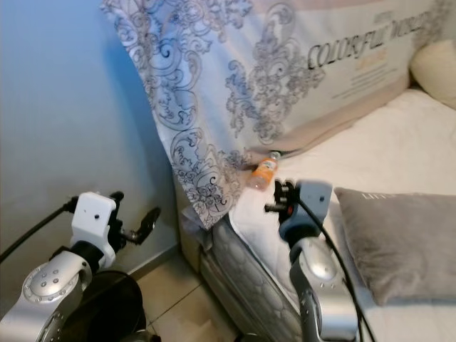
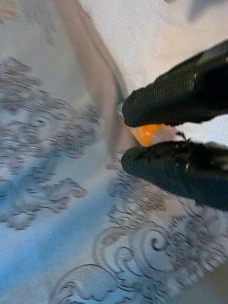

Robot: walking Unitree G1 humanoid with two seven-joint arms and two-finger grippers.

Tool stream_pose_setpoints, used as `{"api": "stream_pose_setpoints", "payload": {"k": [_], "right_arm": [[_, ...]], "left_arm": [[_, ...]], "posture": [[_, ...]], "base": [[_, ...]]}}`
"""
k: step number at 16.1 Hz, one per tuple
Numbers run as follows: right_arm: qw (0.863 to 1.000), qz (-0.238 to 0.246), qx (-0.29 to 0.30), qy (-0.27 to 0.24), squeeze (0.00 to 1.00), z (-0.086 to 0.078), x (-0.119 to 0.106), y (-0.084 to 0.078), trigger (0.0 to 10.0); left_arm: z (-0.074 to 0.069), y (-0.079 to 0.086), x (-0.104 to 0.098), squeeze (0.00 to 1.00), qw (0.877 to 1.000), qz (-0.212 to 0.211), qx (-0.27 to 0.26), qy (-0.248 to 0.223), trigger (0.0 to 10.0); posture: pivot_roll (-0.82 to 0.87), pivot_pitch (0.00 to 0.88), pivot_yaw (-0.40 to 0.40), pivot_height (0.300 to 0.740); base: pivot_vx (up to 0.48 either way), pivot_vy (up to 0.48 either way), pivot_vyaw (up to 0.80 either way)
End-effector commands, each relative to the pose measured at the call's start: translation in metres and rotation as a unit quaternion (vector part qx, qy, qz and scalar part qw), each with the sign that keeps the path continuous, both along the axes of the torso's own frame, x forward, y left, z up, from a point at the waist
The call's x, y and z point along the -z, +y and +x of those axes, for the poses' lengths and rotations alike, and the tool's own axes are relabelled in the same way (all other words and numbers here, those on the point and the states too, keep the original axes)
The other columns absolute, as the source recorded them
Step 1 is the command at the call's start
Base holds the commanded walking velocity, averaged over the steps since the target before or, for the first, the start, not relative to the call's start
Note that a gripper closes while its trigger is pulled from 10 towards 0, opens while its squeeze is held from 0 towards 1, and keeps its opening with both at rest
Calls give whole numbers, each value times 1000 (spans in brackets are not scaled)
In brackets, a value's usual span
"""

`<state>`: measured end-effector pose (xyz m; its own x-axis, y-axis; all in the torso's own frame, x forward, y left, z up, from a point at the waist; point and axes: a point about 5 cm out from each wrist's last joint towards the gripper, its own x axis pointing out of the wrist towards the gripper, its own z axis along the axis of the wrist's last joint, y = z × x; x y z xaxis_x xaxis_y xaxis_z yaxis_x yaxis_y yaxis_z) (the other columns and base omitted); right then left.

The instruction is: Clean up the room

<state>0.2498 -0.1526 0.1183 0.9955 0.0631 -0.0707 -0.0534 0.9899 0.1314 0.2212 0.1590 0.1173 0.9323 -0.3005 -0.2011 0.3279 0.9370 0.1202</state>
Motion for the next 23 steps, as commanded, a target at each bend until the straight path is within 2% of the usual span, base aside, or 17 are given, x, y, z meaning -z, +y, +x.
{"api": "stream_pose_setpoints", "payload": {"k": [1,3,6,8,10,11,16,23], "right_arm": [[1000,12,-14,-23,1000,1,-8,2,10000],[1000,-1,-2,-17,1000,-2,-4,-2,10000],[1000,-1,10,11,1000,-7,4,0,10000],[999,-6,47,26,1000,-7,8,-7,10000],[997,-10,71,34,1000,-6,11,-13,10000],[996,-3,76,35,1000,-5,10,-12,10000],[994,-13,101,36,1000,-3,7,-11,10000],[993,-14,106,40,1000,-2,8,-11,10000]], "left_arm": [[1,-3,-2,0,1000,6,23,-10,10000],[-2,-4,-3,0,998,12,63,-9,10000],[-4,2,1,0,996,24,89,4,10000],[8,3,0,0,997,25,76,-9,10000],[19,1,-3,0,998,39,28,-39,10000],[21,2,-1,0,999,33,14,-35,10000],[30,1,0,0,998,48,11,-45,10000],[41,-3,-6,0,997,39,9,-69,10000]], "posture": [[60,0,-39,740],[68,0,-45,740],[63,0,-48,740],[51,0,-28,740],[46,0,-28,740],[44,0,-24,740],[16,0,-11,740],[22,0,-25,740]], "base": [[0,0,-800],[0,0,-800],[0,0,-800],[0,0,-800],[0,0,-800],[0,0,-788],[0,0,-785],[0,384,-779]]}}
